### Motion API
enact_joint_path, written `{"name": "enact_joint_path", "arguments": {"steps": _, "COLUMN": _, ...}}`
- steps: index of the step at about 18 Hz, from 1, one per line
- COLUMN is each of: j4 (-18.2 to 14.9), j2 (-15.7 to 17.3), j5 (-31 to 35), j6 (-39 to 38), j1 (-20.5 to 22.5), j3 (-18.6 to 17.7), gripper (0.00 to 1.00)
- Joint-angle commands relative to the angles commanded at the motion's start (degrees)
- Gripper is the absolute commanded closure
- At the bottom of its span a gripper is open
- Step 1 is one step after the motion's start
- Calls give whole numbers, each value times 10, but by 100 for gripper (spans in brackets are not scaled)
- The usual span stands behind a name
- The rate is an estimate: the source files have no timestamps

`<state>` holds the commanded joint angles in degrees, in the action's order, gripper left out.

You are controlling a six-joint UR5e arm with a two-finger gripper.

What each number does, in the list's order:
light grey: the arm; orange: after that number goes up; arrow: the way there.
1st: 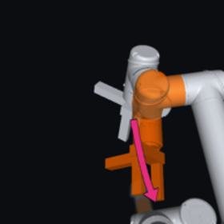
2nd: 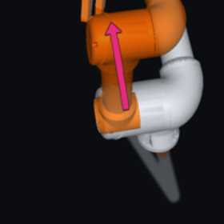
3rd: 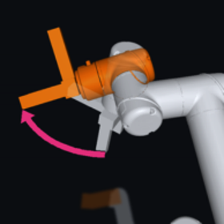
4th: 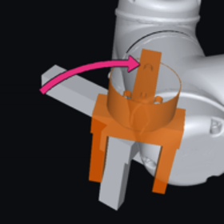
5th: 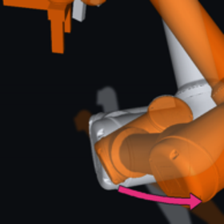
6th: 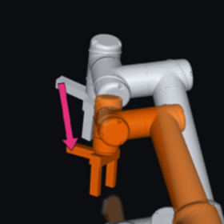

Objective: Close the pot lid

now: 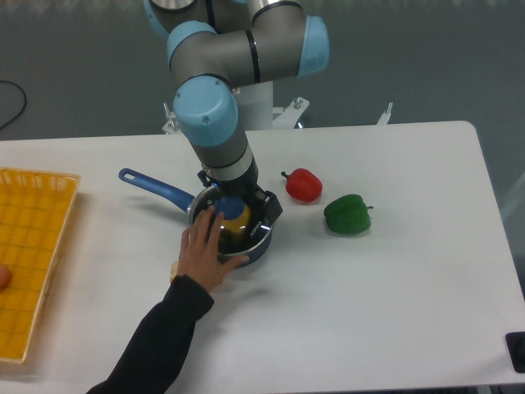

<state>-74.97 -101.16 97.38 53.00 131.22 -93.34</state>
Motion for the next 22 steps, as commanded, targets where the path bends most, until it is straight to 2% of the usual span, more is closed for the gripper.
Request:
{"name": "enact_joint_path", "arguments": {"steps": 2, "j4": 1, "j2": -24, "j5": 2, "j6": 4, "j1": 3, "j3": 3, "gripper": 0}}
{"name": "enact_joint_path", "arguments": {"steps": 4, "j4": 1, "j2": -30, "j5": 0, "j6": 17, "j1": 31, "j3": 12, "gripper": 0}}
{"name": "enact_joint_path", "arguments": {"steps": 7, "j4": 0, "j2": -27, "j5": -4, "j6": 124, "j1": 69, "j3": 11, "gripper": 0}}
{"name": "enact_joint_path", "arguments": {"steps": 9, "j4": 0, "j2": -25, "j5": -11, "j6": 159, "j1": 117, "j3": 8, "gripper": 0}}
{"name": "enact_joint_path", "arguments": {"steps": 13, "j4": 13, "j2": -31, "j5": -20, "j6": 234, "j1": 170, "j3": 11, "gripper": 0}}
{"name": "enact_joint_path", "arguments": {"steps": 17, "j4": 18, "j2": -25, "j5": -75, "j6": 285, "j1": 229, "j3": 22, "gripper": 0}}
{"name": "enact_joint_path", "arguments": {"steps": 22, "j4": 19, "j2": -25, "j5": -75, "j6": 326, "j1": 258, "j3": 21, "gripper": 0}}
